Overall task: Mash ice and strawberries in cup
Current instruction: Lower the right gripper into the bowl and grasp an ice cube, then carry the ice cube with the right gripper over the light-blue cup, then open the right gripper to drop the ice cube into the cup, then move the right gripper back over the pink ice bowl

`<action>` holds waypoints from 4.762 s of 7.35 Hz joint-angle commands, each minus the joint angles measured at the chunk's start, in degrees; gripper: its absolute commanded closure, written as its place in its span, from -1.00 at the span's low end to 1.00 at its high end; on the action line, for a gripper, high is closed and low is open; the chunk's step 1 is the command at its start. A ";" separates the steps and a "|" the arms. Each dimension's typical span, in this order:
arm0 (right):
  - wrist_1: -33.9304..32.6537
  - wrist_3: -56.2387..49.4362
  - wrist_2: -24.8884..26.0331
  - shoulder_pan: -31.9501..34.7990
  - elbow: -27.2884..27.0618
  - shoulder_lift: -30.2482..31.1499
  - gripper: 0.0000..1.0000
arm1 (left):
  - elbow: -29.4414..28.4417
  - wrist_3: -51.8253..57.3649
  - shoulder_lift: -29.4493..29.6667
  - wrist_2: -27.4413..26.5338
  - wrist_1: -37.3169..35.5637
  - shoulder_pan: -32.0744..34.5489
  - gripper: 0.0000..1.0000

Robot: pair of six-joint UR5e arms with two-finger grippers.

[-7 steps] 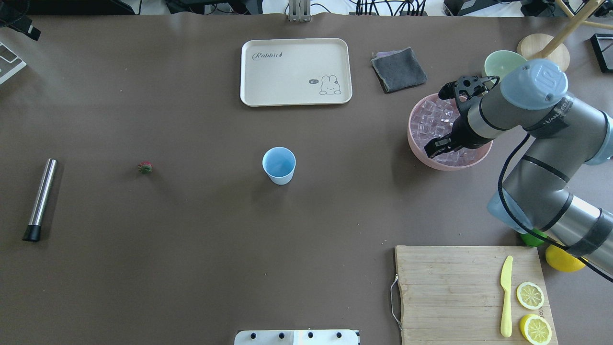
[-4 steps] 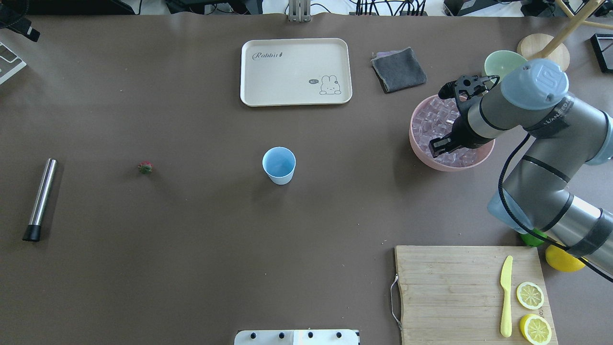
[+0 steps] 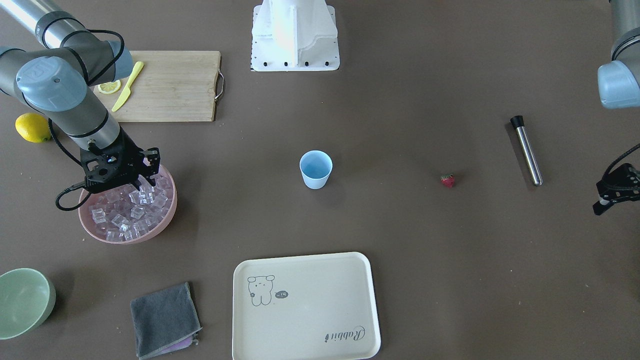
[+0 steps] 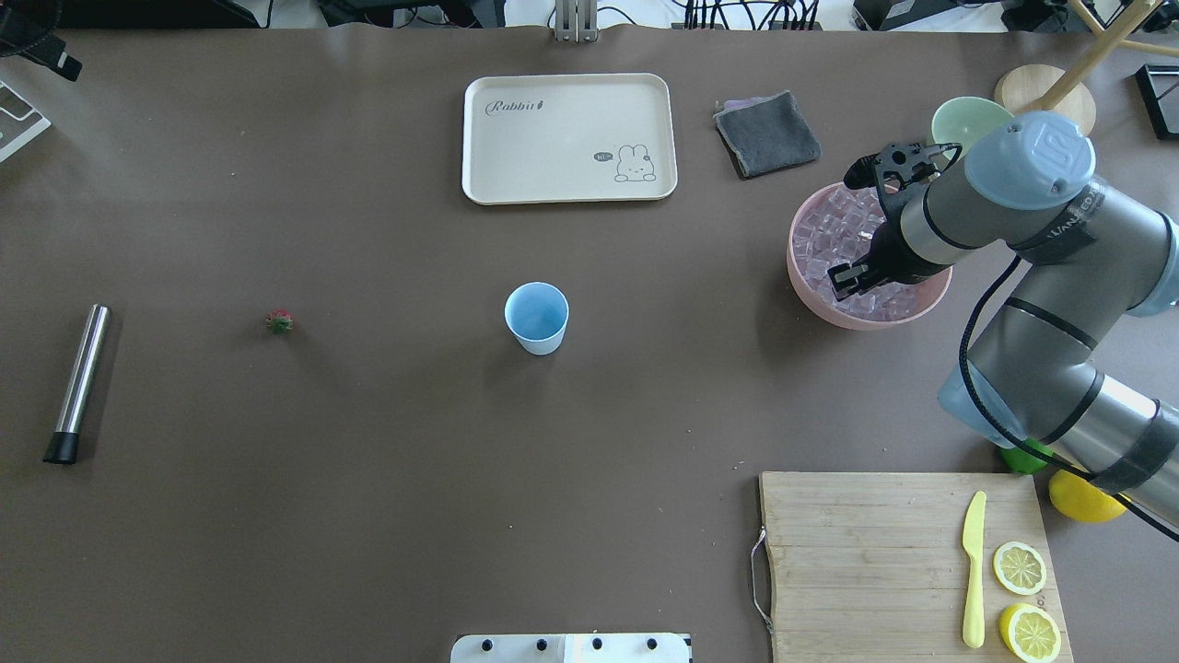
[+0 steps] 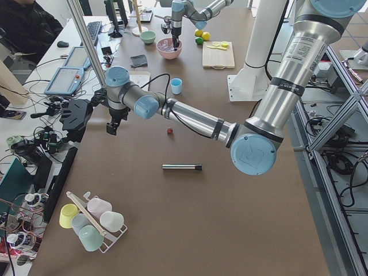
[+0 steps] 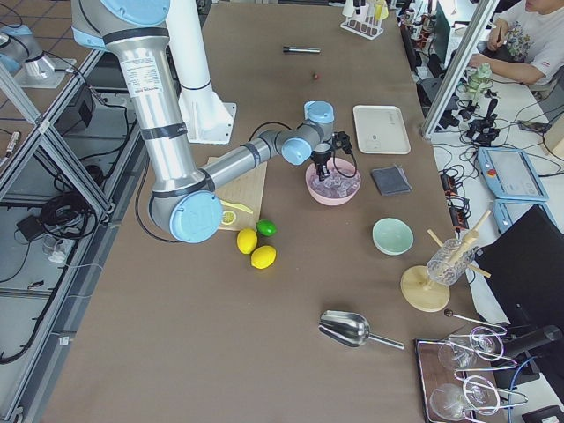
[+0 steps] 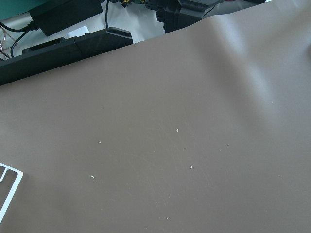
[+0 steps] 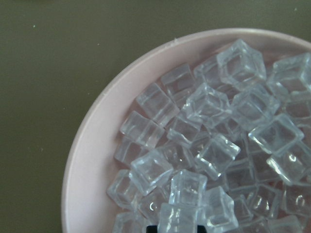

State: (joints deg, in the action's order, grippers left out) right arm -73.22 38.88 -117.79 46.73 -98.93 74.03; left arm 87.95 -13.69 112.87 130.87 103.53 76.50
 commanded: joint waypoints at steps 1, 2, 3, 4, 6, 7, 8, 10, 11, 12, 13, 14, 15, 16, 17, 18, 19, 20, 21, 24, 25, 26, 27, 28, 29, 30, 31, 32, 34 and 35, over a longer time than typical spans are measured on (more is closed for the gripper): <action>-0.78 -0.64 -1.03 2.29 -2.74 -0.55 1.00 | 0.11 -0.02 0.16 0.00 0.01 -0.12 -0.95; -4.26 -0.65 -2.51 4.05 -4.76 -1.16 1.00 | 0.03 -0.02 0.16 0.00 -0.08 -0.29 -0.95; -9.96 -0.56 -4.09 5.02 -6.78 -4.74 1.00 | -0.15 -0.02 0.16 -0.09 -0.17 -0.99 -0.95; -19.67 0.31 -4.20 4.77 -7.94 -12.17 1.00 | -0.41 -0.02 0.42 0.00 -0.17 -1.09 -0.95; -29.25 8.26 -1.41 -0.91 -7.16 -24.42 1.00 | -0.15 -0.28 0.59 0.00 -0.26 -1.17 -0.95; -29.17 13.36 2.88 -5.21 -4.28 -29.68 1.00 | -0.24 -0.11 0.60 0.00 -0.26 -1.18 -0.95; -28.48 18.90 6.14 -8.73 1.83 -36.43 1.00 | -0.24 -0.02 0.68 0.00 -0.26 -1.18 -0.95; -19.74 22.80 12.12 -14.02 8.71 -38.43 1.00 | -0.33 -0.11 0.77 0.00 -0.26 -1.18 -0.95; -16.98 23.86 15.72 -16.21 14.76 -40.18 1.00 | -0.59 -0.02 0.86 0.00 -0.26 -1.09 -0.95; -11.30 24.13 18.89 -17.37 19.43 -40.98 1.00 | -0.59 -0.11 1.03 0.00 -0.26 -1.09 -0.95; -9.85 24.14 19.00 -17.47 20.43 -40.90 1.00 | -0.68 -0.11 1.04 0.00 -0.26 -1.17 -0.95; -9.58 23.79 19.01 -17.90 20.96 -40.37 1.00 | -1.11 -0.11 1.38 0.00 -0.26 -1.18 -0.95; -9.40 23.44 19.01 -18.17 20.62 -39.93 1.00 | -2.25 -0.11 2.78 0.00 -0.26 -1.26 -0.95; -9.48 23.35 18.57 -18.08 18.79 -39.32 1.00 | -2.35 -0.02 2.79 0.00 -0.26 -1.18 -0.95; -9.66 23.35 18.48 -18.08 17.55 -38.71 1.00 | -2.43 -0.02 2.79 0.00 -0.26 -1.18 -0.95; -9.83 23.43 18.30 -18.08 17.54 -38.70 1.00 | -2.44 -0.02 2.71 0.00 -0.17 -1.18 -0.95; -9.49 23.35 18.39 -18.17 16.93 -37.05 1.00 | -2.35 -0.02 2.53 0.00 0.00 -1.18 -0.95; -9.49 23.35 18.30 -18.52 15.53 -35.72 1.00 | -2.17 -0.02 2.27 0.00 0.01 -1.18 -0.95; -9.49 23.35 18.30 -18.70 15.35 -35.36 1.00 | -2.00 -0.11 2.09 0.17 0.01 -1.26 -0.95; -9.66 24.22 19.09 -20.10 14.99 -35.45 0.05 | -2.43 -0.02 2.09 0.35 0.09 -1.26 -0.95; -9.40 23.36 19.01 -20.19 14.99 -35.53 -0.68 | -2.35 -0.02 2.09 0.35 0.09 -1.26 -0.95; -9.92 23.69 18.92 -20.10 13.17 -35.71 -0.95 | -2.00 -0.02 2.09 0.26 0.01 -1.26 -0.95; -14.10 23.00 16.83 -16.27 7.40 -35.02 -0.96 | -1.91 -0.11 2.18 0.35 -0.17 -1.26 -0.95; -20.49 17.60 10.11 -10.67 3.08 -34.75 -0.96 | -2.00 -0.28 2.26 0.17 -0.17 -1.26 -0.95; -22.82 9.89 4.39 -4.61 0.43 -31.53 -0.96 | -2.08 -0.46 2.27 0.26 0.00 -1.35 -0.95; -22.84 0.94 3.37 -1.15 -2.03 -26.27 -0.96 | -2.08 -0.90 2.35 0.17 0.18 -2.13 -0.95; -22.50 -0.54 4.32 -0.42 -1.45 -22.30 -0.98 | -2.08 -0.90 2.35 0.09 0.27 -3.27 -0.95; -22.49 -2.04 4.85 2.11 -1.18 -18.96 -0.98 | -2.00 -0.90 2.35 0.00 0.36 -3.63 -0.95; -22.32 -13.15 5.82 6.95 -1.00 -13.60 -0.98 | -2.26 -0.81 2.53 0.00 0.27 -4.16 -0.95; -22.32 -14.78 5.91 7.40 -0.13 -12.95 -0.98 | -2.26 -0.81 2.53 0.00 0.27 -4.16 -0.95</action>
State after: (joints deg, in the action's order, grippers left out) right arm -95.67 28.25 -112.16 52.60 -99.76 58.93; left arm 85.75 -14.51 115.36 130.88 103.80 72.48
